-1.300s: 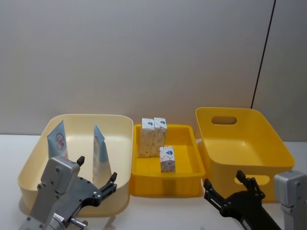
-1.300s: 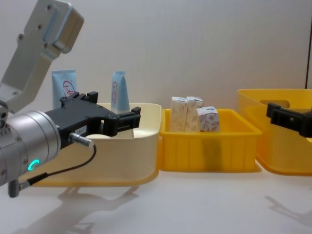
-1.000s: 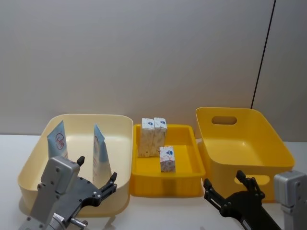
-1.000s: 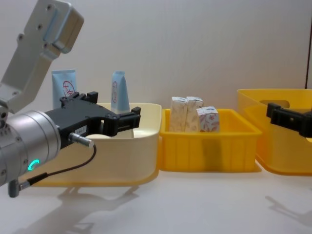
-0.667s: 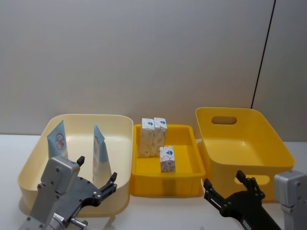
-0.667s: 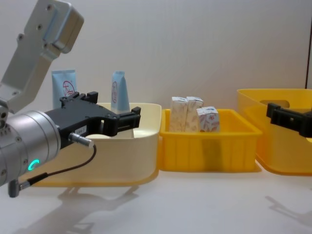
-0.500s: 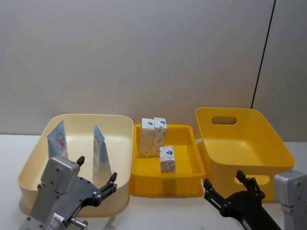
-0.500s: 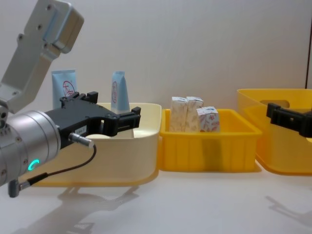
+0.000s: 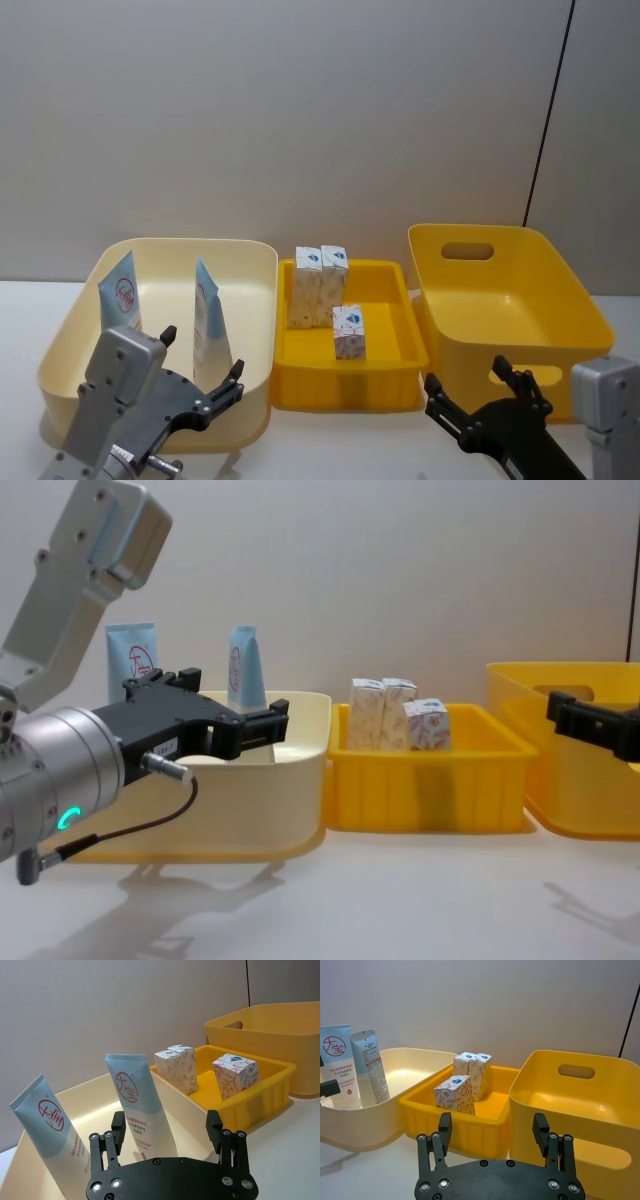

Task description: Bimanual collaborative sorting of washing and personal care products

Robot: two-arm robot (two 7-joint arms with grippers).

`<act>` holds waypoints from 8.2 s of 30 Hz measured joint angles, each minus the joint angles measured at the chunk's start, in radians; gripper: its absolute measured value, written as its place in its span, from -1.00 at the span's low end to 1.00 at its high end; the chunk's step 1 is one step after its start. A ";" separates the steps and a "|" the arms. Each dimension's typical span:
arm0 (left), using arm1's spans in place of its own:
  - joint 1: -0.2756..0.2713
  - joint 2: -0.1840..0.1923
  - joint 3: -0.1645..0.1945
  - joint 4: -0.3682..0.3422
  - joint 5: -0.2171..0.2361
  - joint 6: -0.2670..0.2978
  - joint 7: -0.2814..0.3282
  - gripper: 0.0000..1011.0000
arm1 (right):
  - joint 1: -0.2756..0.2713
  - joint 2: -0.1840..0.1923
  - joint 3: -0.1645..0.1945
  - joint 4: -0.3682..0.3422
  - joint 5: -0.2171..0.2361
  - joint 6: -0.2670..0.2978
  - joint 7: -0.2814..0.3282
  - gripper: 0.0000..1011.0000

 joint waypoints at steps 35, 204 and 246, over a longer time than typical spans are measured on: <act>0.000 0.000 0.000 0.000 0.000 0.000 0.000 0.98 | 0.129 -0.021 -0.037 -0.028 -0.010 0.281 -0.007 0.98; 0.000 0.000 0.000 0.000 0.000 0.000 0.000 0.98 | 0.629 -0.337 -0.132 0.476 -0.140 0.788 -0.128 -0.19; 0.000 0.000 0.000 0.000 0.000 0.000 0.000 0.98 | 0.703 -0.353 -0.060 0.398 -0.167 0.609 -0.161 -0.19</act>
